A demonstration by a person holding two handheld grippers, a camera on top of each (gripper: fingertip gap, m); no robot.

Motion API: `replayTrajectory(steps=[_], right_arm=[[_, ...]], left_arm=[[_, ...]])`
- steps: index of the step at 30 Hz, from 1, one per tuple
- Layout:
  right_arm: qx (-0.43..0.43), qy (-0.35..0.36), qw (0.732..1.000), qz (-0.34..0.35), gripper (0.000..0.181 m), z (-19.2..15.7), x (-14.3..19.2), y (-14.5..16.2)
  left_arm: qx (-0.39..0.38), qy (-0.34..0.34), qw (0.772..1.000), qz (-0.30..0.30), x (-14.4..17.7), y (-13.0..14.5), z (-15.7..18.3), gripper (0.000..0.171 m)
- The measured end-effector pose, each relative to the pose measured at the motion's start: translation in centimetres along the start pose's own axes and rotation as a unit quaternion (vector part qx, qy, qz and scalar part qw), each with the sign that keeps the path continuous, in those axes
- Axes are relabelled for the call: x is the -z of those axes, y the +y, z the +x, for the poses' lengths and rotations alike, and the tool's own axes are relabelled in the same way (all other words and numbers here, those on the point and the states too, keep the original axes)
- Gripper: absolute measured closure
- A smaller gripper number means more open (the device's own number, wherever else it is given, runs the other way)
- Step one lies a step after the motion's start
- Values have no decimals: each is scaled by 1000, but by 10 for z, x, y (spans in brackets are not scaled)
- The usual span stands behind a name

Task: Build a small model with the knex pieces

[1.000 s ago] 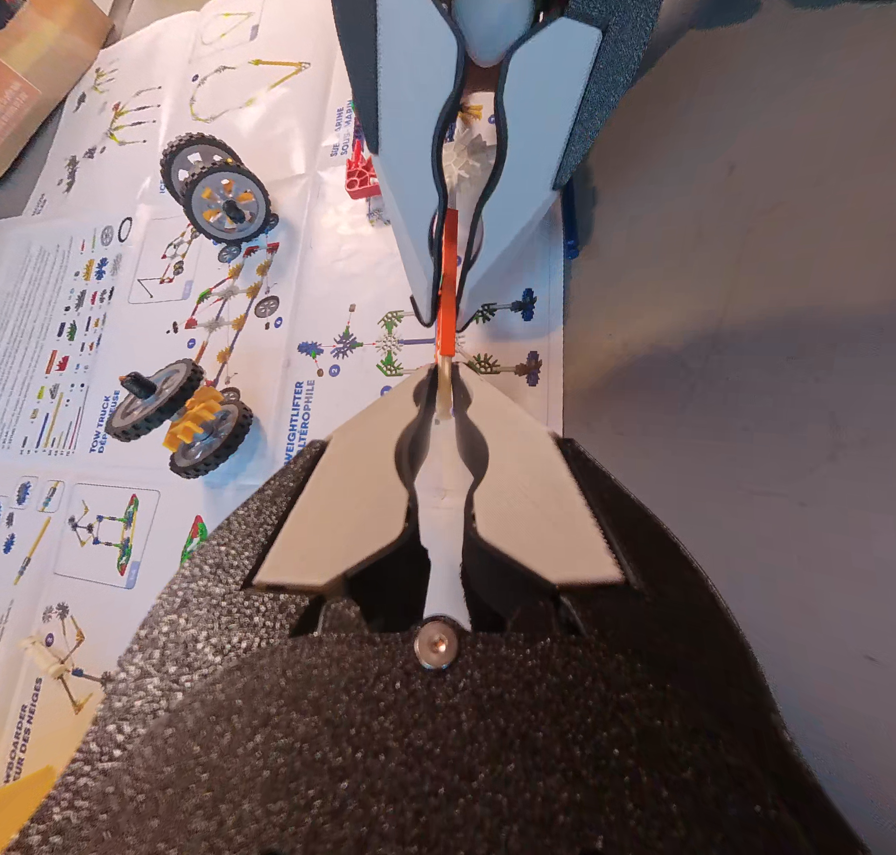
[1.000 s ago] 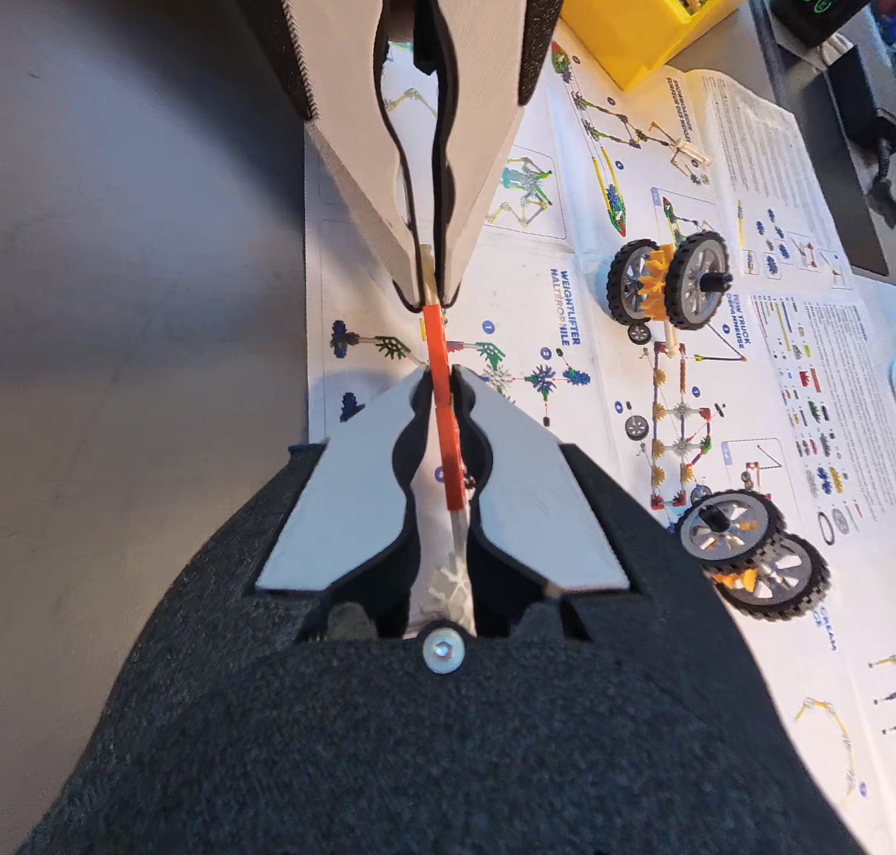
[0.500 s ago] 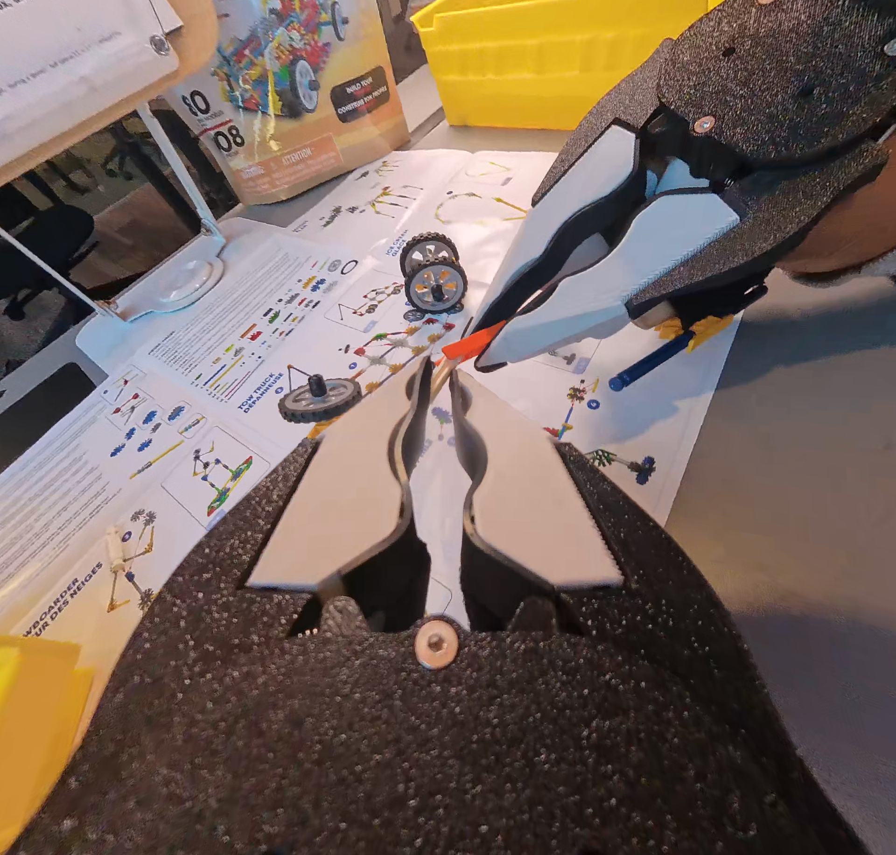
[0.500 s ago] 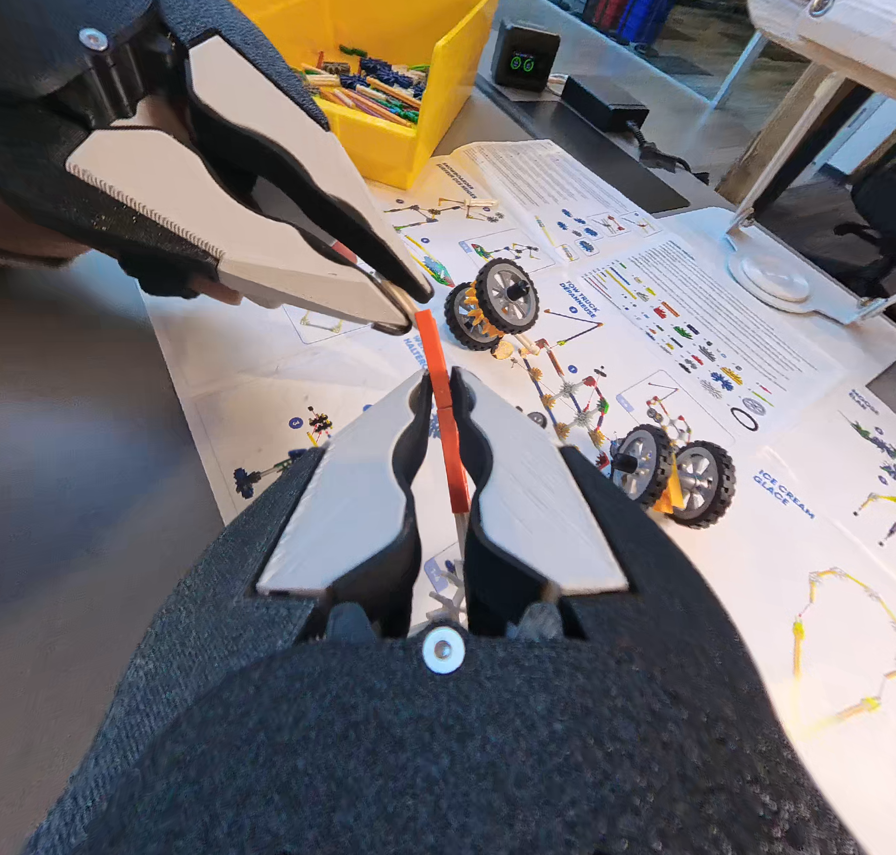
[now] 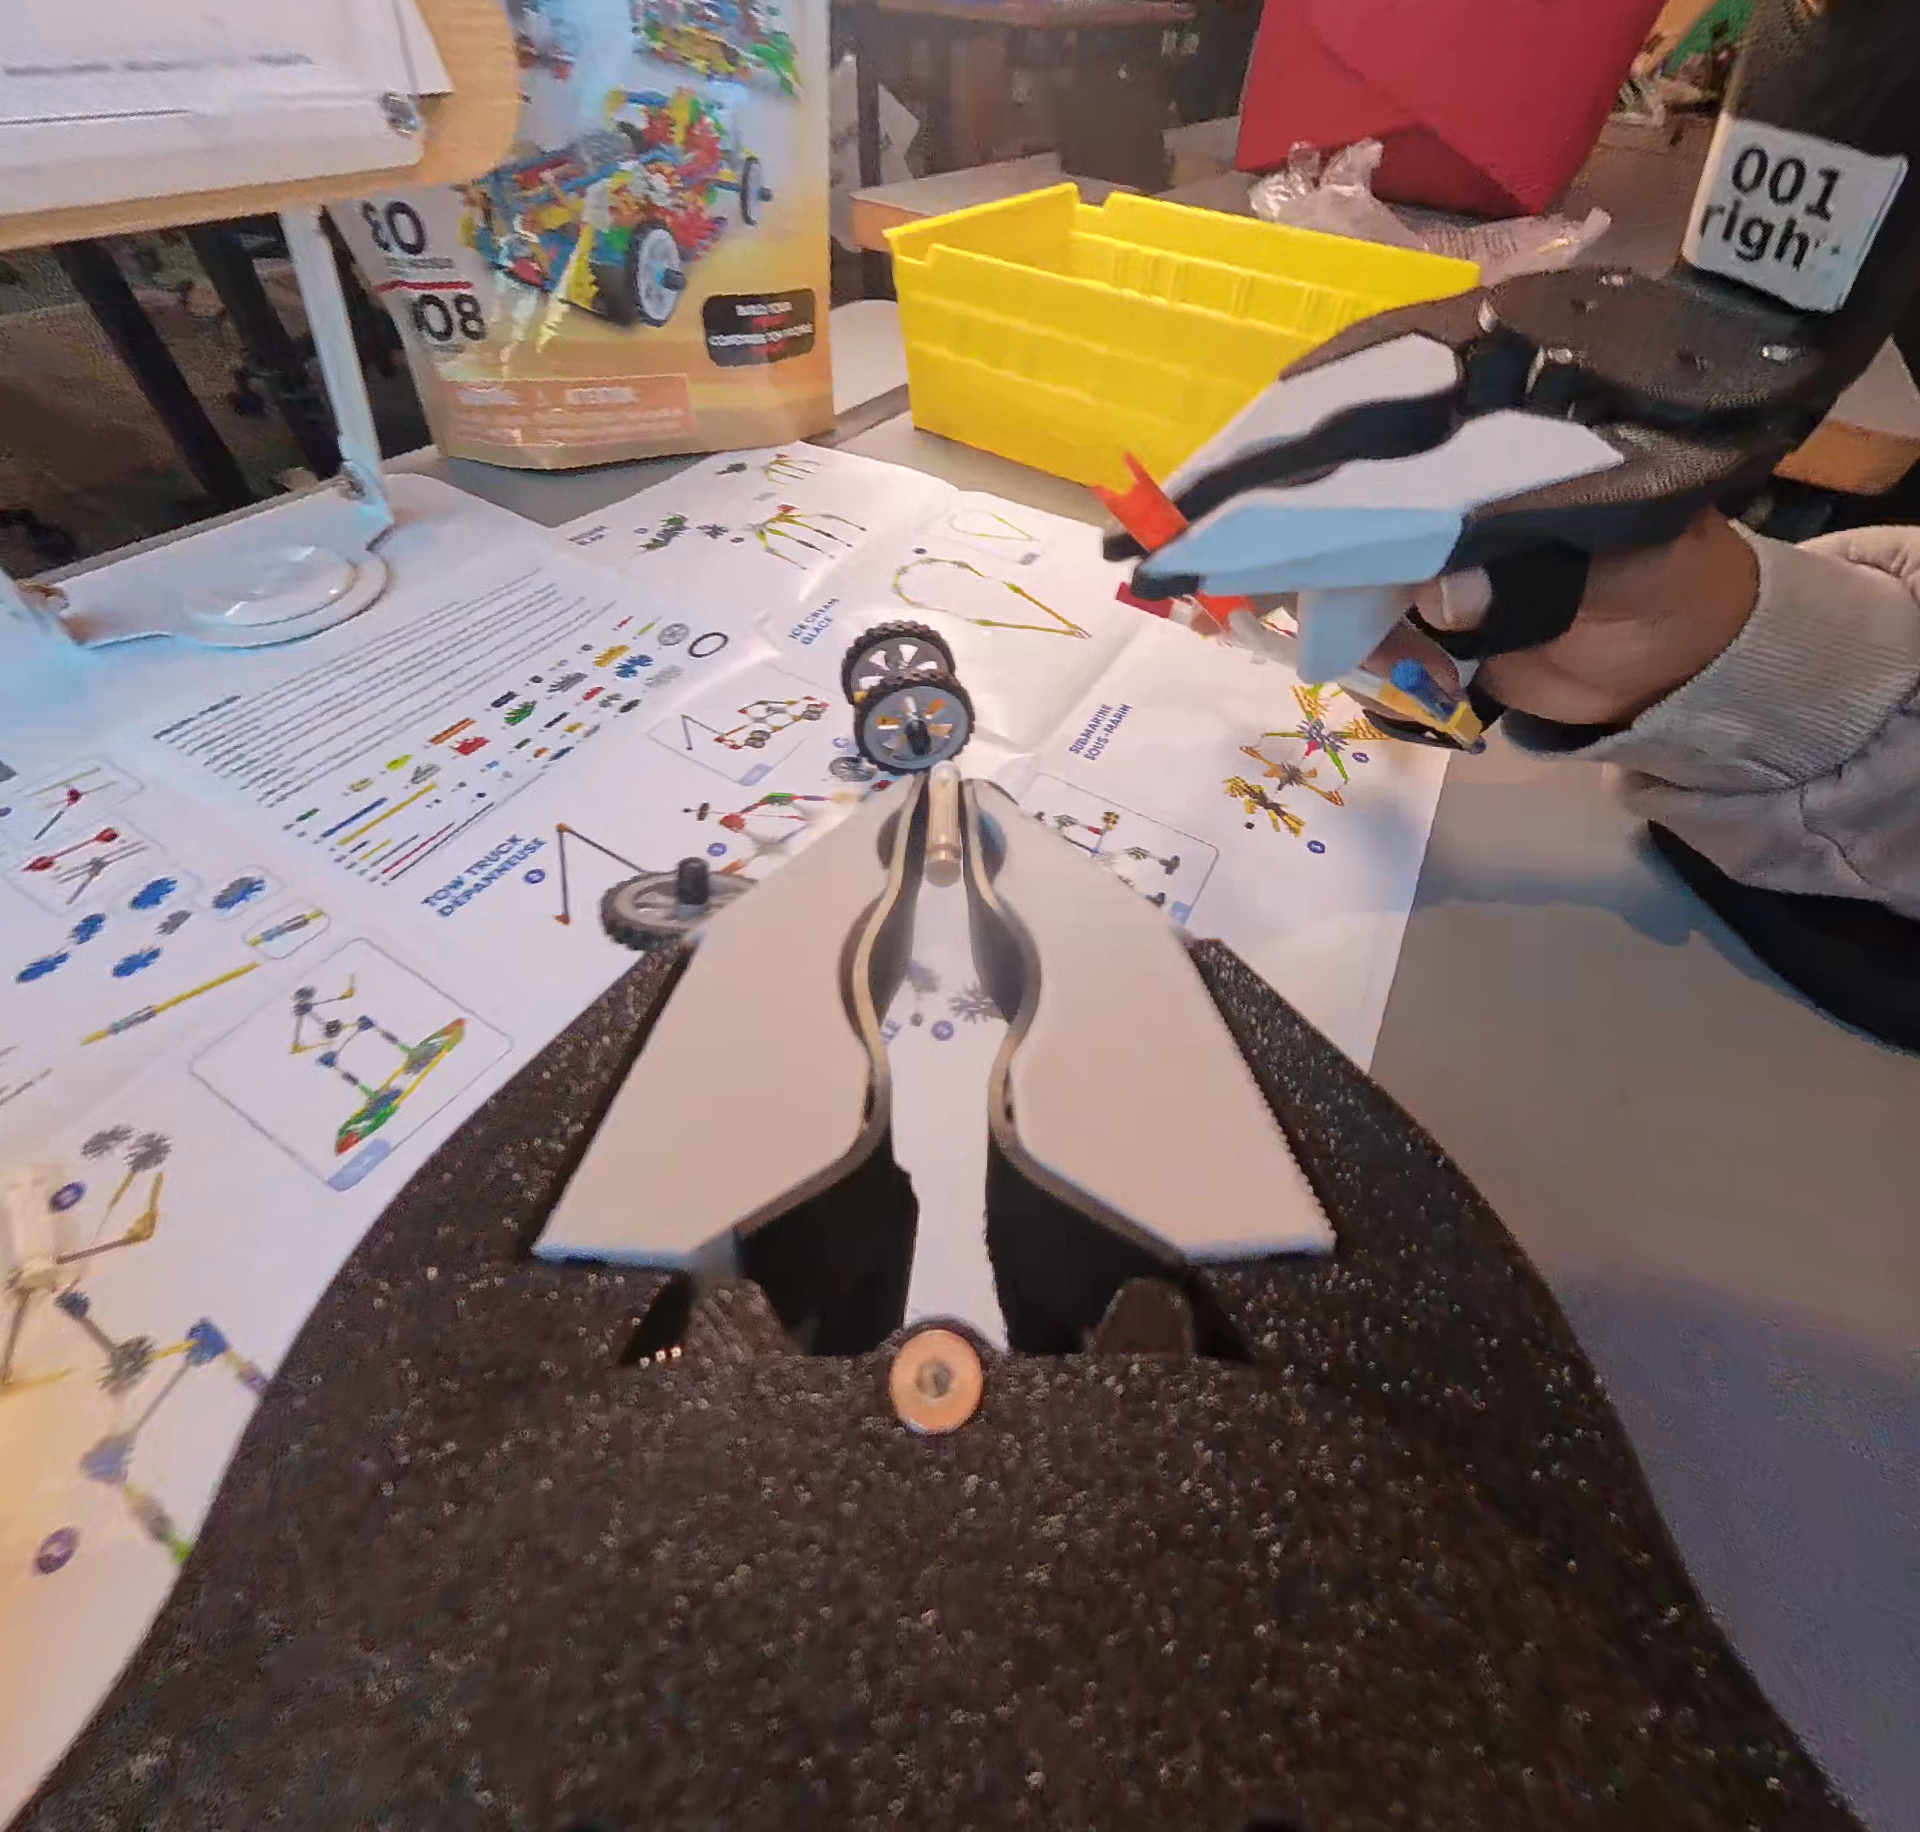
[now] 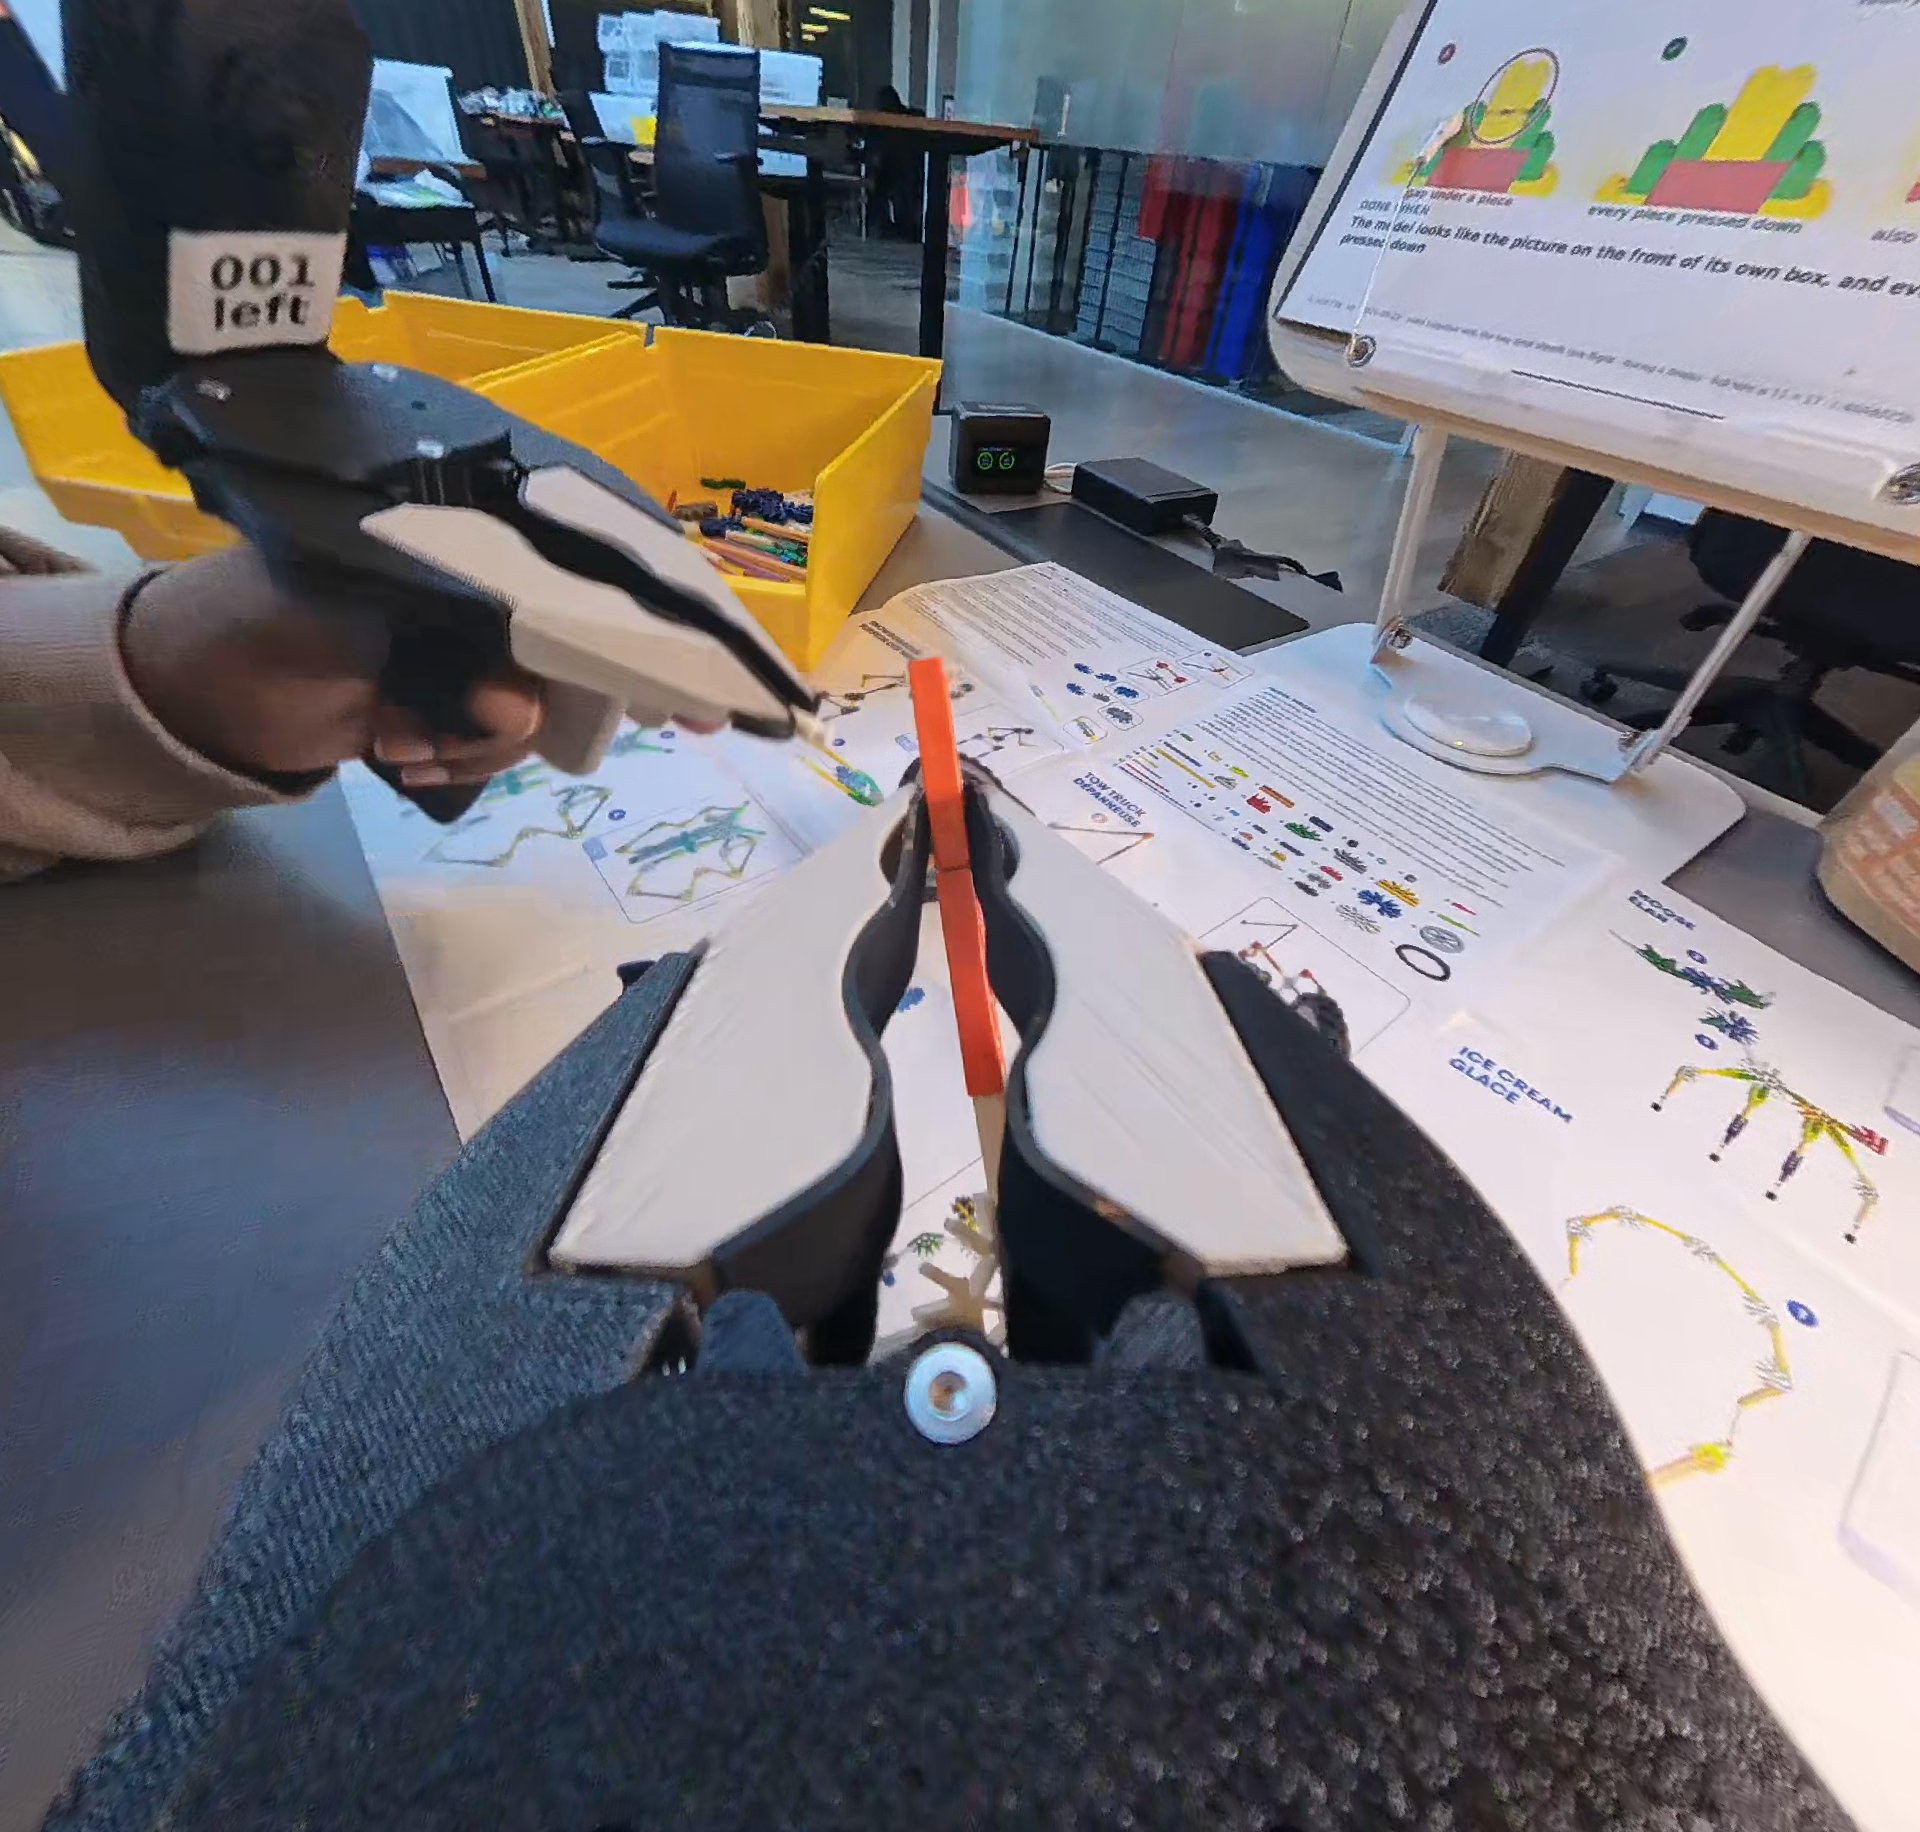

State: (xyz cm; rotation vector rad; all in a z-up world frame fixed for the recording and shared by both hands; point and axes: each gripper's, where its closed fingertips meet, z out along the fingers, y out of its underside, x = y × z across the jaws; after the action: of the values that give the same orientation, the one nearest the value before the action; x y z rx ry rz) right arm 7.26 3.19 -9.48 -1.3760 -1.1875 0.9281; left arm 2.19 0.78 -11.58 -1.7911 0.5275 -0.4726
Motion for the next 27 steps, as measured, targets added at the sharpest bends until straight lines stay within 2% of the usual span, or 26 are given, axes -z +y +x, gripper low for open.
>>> replayTrajectory(steps=[3,6,8,10,12,13,14,15,17,19,20,21,23,25,27], right_arm=[[33,-17,999,-33,176,-11,-9,16],[74,-38,995,-60,176,-26,-16,29],[90,-48,992,-70,176,-34,-20,34],[97,-54,991,-76,176,-38,-22,38],[95,-59,991,-79,176,-40,-23,40],[94,-60,991,-79,176,-41,-24,40],[94,-60,991,-78,176,-41,-24,40],[96,-60,991,-78,176,-41,-25,40],[100,-60,990,-77,176,-42,-25,41],[101,-64,990,-77,176,-44,-25,42],[102,-67,989,-77,176,-46,-26,43],[105,-73,989,-76,176,-48,-26,43],[109,-93,987,-71,176,-56,-26,42],[112,-111,985,-66,176,-63,-25,41],[120,-131,982,-62,176,-72,-24,40]], left_arm=[[-3,-49,999,12,22,-10,-34,169],[-56,-153,987,-5,57,-18,-83,168],[-95,-245,964,-35,90,-21,-122,168],[-122,-352,924,-92,130,-17,-166,168],[-109,-418,888,-157,162,-1,-202,167],[-88,-433,880,-172,172,8,-214,158],[-69,-434,883,-167,176,12,-220,145],[-51,-418,895,-149,172,12,-218,139],[-34,-339,936,-87,148,0,-190,135],[-30,-203,978,-35,111,-14,-139,136],[-33,-121,992,-24,92,-17,-107,137],[-42,-49,998,-21,77,-16,-75,138],[-82,70,994,-36,54,-5,-17,138],[-123,130,981,-68,36,15,21,138],[-151,161,972,-83,25,28,45,147]])
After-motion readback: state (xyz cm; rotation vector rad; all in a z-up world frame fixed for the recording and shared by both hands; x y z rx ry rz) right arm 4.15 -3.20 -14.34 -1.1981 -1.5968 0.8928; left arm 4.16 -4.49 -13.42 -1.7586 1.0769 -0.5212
